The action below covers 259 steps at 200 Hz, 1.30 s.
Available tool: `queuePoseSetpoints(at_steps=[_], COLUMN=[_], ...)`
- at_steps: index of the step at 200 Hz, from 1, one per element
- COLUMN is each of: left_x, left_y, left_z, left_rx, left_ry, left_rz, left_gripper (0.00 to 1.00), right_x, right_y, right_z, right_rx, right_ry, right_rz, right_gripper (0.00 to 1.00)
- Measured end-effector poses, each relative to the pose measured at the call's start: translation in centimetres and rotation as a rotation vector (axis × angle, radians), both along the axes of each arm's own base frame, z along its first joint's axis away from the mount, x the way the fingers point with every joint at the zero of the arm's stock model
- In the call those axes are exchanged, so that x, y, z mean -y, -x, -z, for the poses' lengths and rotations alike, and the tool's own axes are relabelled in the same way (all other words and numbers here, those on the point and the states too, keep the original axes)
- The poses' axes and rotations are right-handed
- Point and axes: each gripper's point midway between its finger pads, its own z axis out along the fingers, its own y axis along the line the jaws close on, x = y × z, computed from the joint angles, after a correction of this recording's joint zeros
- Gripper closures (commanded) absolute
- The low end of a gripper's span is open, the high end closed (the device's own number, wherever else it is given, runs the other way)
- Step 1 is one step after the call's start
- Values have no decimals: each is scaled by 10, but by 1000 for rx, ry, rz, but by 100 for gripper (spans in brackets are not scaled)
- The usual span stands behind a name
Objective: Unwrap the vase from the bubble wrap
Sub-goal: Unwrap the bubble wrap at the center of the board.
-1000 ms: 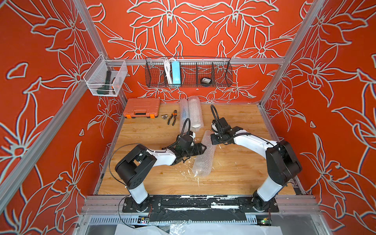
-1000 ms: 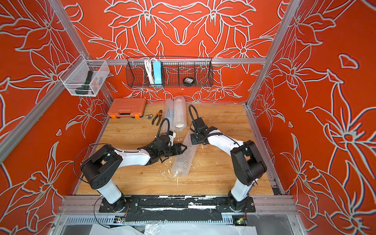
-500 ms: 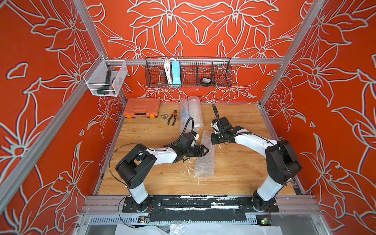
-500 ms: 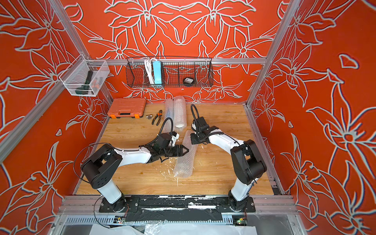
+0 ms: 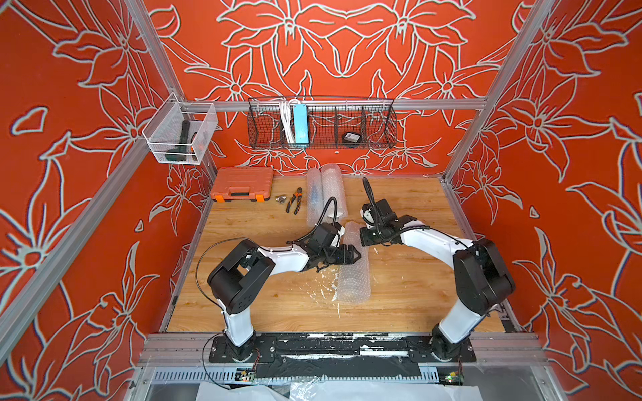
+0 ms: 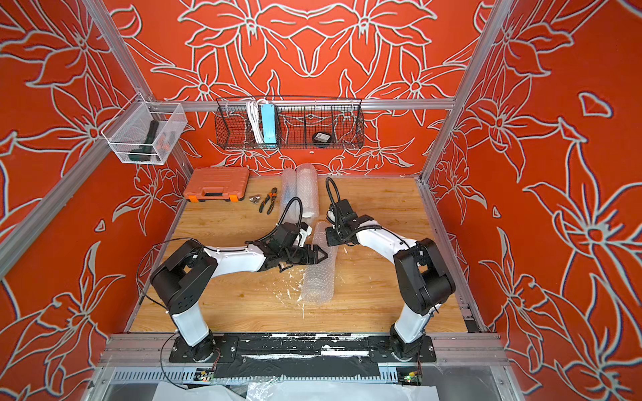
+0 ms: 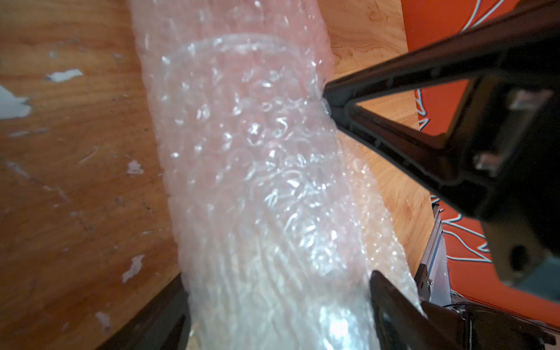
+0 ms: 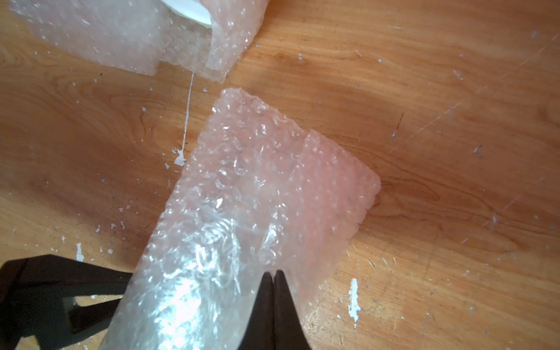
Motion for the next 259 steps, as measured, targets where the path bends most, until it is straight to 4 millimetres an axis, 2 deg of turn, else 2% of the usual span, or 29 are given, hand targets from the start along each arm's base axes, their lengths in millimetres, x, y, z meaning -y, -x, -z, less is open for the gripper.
queuePoseSetpoints(at_steps=[19, 70, 105, 131, 167, 208, 259], left_x=[-1, 2, 4, 6, 6, 5, 4], left_y=[-3, -18, -24, -24, -23, -22, -21], left_z=[-1, -5, 11, 11, 11, 11, 10], left_rx=[10, 36, 14, 16, 14, 6, 8], left_ry=[-10, -28, -60, -56, -46, -29, -9], left_rz=[-12, -44, -51, -48, -55, -73, -87], left_gripper=[8, 8, 15, 19, 23, 27, 30], right_x=[0, 2, 3, 3, 3, 2, 7], right_y=[0, -1, -2, 0, 4, 1, -1], right_z=[0, 0, 0, 1, 2, 4, 4], right_rx=[4, 15, 21, 24, 24, 58, 114], right_ry=[6, 23, 33, 44, 81, 192, 319], right_rz=[-2, 1, -9, -34, -85, -132, -148], right_gripper=[97, 86, 79, 69, 61, 62, 71])
